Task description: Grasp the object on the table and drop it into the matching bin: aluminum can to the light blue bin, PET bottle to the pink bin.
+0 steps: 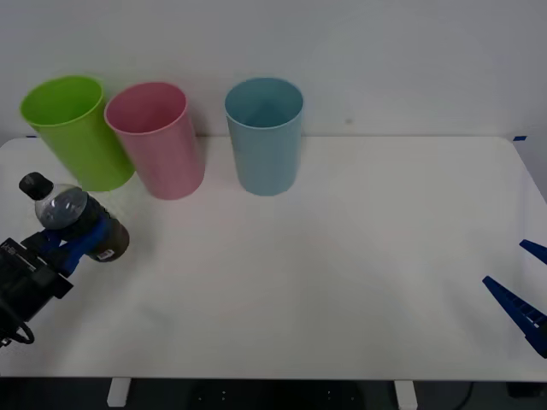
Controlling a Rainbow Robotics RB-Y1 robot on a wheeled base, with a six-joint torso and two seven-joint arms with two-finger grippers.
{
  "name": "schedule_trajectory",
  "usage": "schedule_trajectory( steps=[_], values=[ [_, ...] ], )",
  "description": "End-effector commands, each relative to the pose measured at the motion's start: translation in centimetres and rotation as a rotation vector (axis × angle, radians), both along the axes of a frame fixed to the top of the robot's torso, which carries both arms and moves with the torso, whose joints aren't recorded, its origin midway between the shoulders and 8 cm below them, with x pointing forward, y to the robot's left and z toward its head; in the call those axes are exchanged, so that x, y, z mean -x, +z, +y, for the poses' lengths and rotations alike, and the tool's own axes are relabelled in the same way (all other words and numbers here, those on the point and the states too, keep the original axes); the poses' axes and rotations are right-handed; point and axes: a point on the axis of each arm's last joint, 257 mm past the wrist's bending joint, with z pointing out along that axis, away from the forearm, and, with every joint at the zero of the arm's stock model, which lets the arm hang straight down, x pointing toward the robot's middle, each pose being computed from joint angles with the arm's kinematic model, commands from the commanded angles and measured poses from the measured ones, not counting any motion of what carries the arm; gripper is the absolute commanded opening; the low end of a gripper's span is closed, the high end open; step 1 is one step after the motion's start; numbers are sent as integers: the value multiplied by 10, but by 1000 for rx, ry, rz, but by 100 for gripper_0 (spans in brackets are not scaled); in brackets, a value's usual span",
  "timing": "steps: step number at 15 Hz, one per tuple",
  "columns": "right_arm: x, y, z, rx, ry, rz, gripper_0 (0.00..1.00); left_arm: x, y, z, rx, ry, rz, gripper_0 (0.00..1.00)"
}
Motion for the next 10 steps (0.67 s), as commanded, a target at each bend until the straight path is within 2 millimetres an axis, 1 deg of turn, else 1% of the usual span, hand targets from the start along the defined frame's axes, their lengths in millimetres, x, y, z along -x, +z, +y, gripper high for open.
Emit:
schedule_trajectory(
  steps=[1,3,7,8,10],
  values=[
    [0,0,0,0,0,0,100,-7,35,8,42,2,-40,0],
    [0,0,0,0,0,0,100,-14,57,15,59,11,-69,0],
    [0,0,0,0,0,0,100,-36,93,25,68,45,-122,0],
    [0,0,0,0,0,0,100,-45,104,28,72,65,-137,0],
    [0,0,0,0,0,0,100,-60,117,29,65,95,-151,0]
  ],
)
